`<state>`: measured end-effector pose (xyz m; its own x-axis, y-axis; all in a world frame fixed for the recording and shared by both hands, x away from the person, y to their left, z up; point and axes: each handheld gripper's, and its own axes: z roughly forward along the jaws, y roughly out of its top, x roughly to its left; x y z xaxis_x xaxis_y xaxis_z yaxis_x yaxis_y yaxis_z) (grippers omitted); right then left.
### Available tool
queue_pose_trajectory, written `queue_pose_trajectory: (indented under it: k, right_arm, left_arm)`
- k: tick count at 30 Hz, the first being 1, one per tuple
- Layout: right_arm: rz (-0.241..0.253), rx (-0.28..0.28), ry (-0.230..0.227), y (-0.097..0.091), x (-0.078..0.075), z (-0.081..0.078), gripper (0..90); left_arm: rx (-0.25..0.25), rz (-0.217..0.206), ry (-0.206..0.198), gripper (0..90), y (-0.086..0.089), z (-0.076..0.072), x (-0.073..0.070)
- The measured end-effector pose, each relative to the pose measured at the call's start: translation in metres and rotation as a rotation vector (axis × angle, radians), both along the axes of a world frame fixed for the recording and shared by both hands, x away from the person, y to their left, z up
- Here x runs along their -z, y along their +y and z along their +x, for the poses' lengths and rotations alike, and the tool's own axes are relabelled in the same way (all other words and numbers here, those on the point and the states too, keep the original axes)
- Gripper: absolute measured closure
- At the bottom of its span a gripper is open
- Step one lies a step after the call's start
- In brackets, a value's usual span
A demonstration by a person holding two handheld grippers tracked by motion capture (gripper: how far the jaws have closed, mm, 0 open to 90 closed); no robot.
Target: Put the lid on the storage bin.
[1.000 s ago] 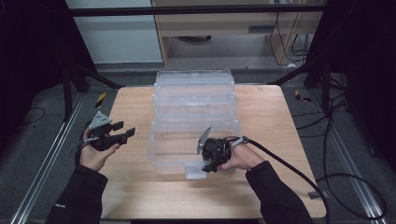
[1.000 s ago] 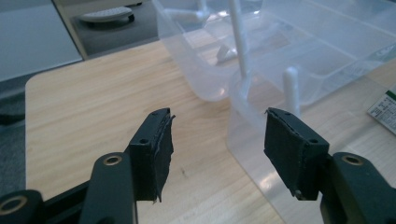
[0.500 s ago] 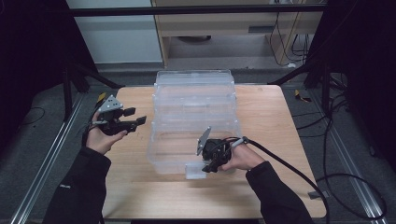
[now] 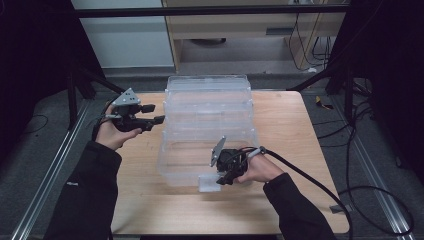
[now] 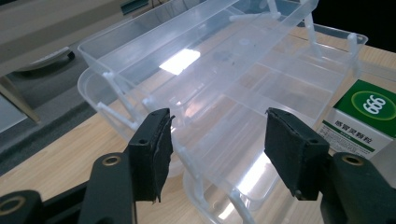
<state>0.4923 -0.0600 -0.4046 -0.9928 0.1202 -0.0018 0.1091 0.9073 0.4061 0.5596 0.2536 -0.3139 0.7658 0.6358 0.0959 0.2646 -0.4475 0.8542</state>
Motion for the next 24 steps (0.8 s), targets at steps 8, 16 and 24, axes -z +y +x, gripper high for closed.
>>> queue_pose_trajectory:
  k: [8,16,24]
  right_arm:
    - [0.002,-0.007,-0.003,0.0,0.0,0.0,65.9]
    - [0.001,-0.008,-0.007,0.0,0.0,-0.001,65.9]
    - [0.001,-0.013,-0.011,0.0,0.0,-0.001,65.8]
  left_arm:
    - [0.072,0.057,-0.002,40.6,-0.014,0.011,-0.015]
    - [0.203,0.213,-0.151,41.7,-0.021,0.03,-0.03]
    - [0.15,0.178,-0.025,44.9,-0.036,0.027,-0.027]
